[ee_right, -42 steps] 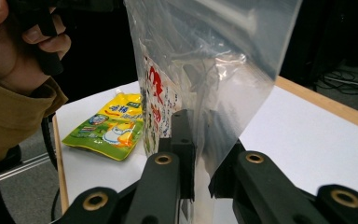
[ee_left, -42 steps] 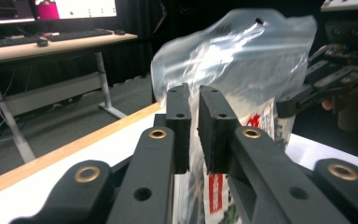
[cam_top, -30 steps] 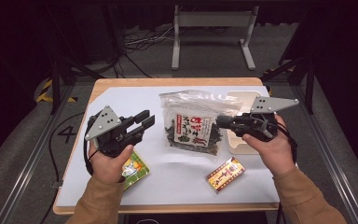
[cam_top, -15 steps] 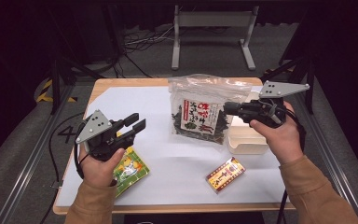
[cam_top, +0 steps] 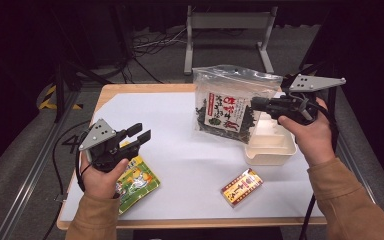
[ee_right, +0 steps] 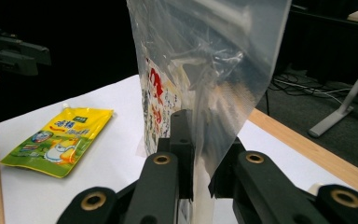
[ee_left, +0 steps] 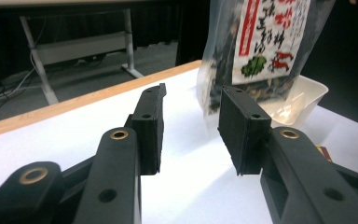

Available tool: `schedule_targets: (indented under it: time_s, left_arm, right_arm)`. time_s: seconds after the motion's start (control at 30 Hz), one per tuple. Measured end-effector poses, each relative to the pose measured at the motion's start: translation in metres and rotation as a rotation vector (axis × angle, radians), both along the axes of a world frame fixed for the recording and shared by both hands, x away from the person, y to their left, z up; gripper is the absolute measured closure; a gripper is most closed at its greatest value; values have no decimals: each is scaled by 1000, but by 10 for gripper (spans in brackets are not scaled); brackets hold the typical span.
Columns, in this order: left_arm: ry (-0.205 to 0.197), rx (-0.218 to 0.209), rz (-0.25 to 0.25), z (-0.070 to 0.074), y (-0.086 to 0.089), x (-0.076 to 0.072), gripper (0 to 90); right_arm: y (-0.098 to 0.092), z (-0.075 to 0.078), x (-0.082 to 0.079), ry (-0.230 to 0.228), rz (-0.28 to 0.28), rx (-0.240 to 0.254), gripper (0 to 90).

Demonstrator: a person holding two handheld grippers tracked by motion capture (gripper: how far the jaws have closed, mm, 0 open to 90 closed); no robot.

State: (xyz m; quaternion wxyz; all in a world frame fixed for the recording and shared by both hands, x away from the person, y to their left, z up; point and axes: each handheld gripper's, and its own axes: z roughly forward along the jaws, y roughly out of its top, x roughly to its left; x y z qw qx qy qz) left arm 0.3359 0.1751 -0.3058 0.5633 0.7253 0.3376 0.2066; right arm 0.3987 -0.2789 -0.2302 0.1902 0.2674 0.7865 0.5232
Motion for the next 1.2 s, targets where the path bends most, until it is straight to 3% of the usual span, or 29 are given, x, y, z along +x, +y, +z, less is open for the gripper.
schedule_targets:
  time_s: [0.17,0.73,1.2]
  left_arm:
    - [9,18,1,-4,-1,6,589]
    - [21,14,15,-12,7,13,539]
    - [34,39,11,-20,11,18,493]
  right_arm:
    - [-7,4,5,-11,-21,-9,828]
    - [-37,8,19,-42,-104,-27,827]
    - [-61,9,31,-66,-180,-41,826]
